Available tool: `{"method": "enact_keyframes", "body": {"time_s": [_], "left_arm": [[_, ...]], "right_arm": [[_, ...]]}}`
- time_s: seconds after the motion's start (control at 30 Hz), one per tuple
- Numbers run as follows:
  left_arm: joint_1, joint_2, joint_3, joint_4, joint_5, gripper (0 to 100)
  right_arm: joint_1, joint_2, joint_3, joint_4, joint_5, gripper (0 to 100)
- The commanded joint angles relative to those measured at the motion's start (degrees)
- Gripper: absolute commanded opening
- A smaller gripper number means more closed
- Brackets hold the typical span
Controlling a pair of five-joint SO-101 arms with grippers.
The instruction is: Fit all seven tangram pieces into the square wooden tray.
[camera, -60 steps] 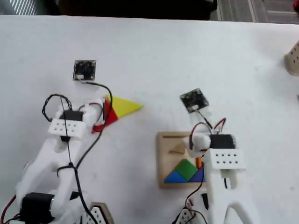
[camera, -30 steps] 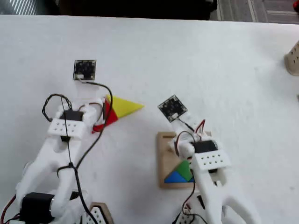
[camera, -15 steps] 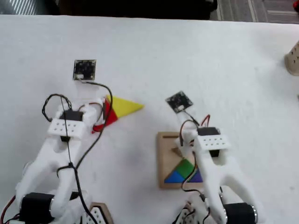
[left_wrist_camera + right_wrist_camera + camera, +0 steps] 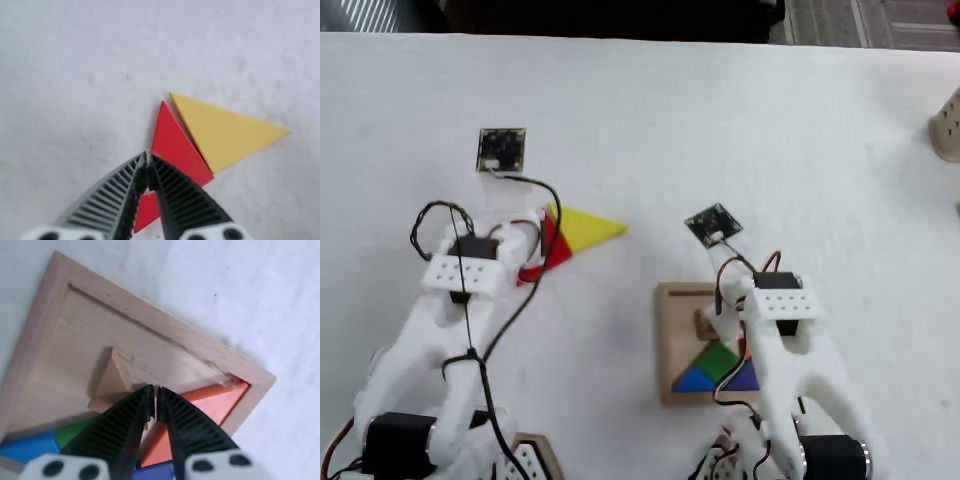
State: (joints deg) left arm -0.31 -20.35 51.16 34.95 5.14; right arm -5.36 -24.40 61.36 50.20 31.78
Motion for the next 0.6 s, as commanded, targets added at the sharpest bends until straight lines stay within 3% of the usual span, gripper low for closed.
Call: {"method": "enact_keyframes", "body": {"time_s": [0.0,0.23,0.57], "left_arm": [[0.7,-2.2,-0.4,-1.3,0.4,2],[0.7,-2.2,-0.4,-1.3,0.4,2],[0.7,-2.2,-0.4,-1.3,0.4,2]], "right_arm": [[0.7,-0.3,-2.6,0.2,1.0,1.8],[-3.1,-8.4,-3.1,0.2,-4.9,1.8],[-8.5,-9.8,0.5,0.2,-4.7,1.8]]}}
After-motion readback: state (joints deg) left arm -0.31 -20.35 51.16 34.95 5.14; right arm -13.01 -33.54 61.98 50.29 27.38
